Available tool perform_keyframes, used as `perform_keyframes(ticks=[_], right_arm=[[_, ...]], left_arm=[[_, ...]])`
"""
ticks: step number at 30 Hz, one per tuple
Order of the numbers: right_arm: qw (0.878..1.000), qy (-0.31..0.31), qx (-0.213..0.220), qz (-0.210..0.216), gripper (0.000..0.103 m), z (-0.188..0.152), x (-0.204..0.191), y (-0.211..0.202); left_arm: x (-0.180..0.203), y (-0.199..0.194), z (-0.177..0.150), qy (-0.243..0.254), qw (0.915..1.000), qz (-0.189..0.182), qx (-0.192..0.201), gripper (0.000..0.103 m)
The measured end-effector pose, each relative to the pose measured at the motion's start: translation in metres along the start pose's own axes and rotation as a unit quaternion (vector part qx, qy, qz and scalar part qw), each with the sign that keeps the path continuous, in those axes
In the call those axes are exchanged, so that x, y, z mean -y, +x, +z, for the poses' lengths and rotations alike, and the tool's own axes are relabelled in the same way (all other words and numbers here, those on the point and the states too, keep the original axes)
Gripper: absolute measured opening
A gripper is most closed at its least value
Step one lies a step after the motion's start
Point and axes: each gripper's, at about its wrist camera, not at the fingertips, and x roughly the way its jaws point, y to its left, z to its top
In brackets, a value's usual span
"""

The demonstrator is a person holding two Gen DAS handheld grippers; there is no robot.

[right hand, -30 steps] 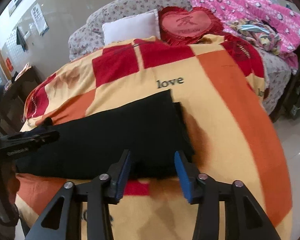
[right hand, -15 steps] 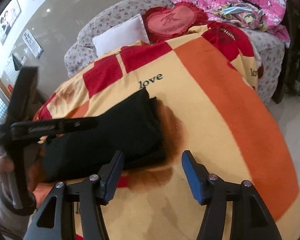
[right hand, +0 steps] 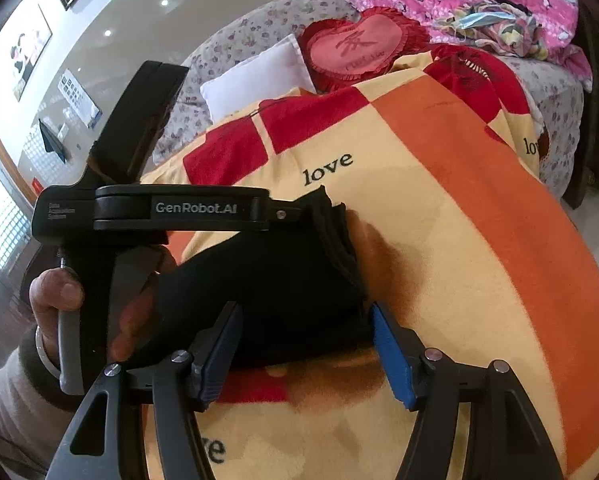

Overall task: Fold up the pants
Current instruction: 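Grasp the edge of the folded black pants with the left gripper and lift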

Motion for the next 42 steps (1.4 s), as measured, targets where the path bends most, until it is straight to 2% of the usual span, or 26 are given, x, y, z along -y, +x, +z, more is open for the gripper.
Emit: perform_keyframes(ticks=[4, 8, 11, 12, 13, 15, 20, 24, 32, 37, 42], right_arm=[[1.0, 0.017, 0.0, 0.014, 0.064, 0.0, 0.004, -0.001], [0.999, 0.03, 0.004, 0.032, 0.063, 0.0, 0.008, 0.0], [0.999, 0.026, -0.002, 0.03, 0.046, 0.0, 0.007, 0.004], [0.999, 0.024, -0.004, 0.029, 0.038, 0.0, 0.007, 0.007], [0.999, 0.022, -0.007, 0.03, 0.031, 0.0, 0.006, 0.009], [0.999, 0.02, -0.013, 0.034, 0.024, 0.001, 0.005, 0.015], [0.999, 0.018, 0.005, 0.046, 0.017, 0.005, 0.002, 0.008], [0.998, -0.003, 0.021, 0.054, 0.016, 0.011, -0.016, -0.002], [0.994, -0.071, 0.045, 0.075, 0.015, 0.025, -0.083, -0.023], [0.988, -0.109, 0.044, 0.096, 0.014, 0.023, -0.127, -0.025], [0.981, -0.148, 0.026, 0.119, 0.014, 0.016, -0.173, -0.015]], left_arm=[[0.011, 0.004, 0.001, 0.027, 0.9995, -0.011, -0.01, 0.076], [0.026, 0.011, 0.005, 0.064, 0.9977, 0.011, -0.016, 0.078], [0.031, 0.013, 0.007, 0.074, 0.997, 0.016, -0.013, 0.076], [0.033, 0.014, 0.007, 0.084, 0.9964, 0.015, -0.008, 0.065], [0.033, 0.011, 0.004, 0.093, 0.9956, 0.012, -0.004, 0.059], [0.037, 0.009, -0.001, 0.104, 0.9945, -0.001, 0.0, 0.04], [0.027, 0.001, -0.001, 0.087, 0.9959, -0.023, 0.01, 0.021], [0.017, -0.028, -0.002, 0.065, 0.9962, -0.043, 0.039, 0.02], [-0.006, -0.101, -0.02, 0.041, 0.9929, -0.041, 0.104, 0.02], [-0.03, -0.147, -0.046, 0.022, 0.9896, -0.021, 0.14, 0.02], [-0.057, -0.178, -0.077, 0.003, 0.9865, 0.016, 0.163, 0.02]])
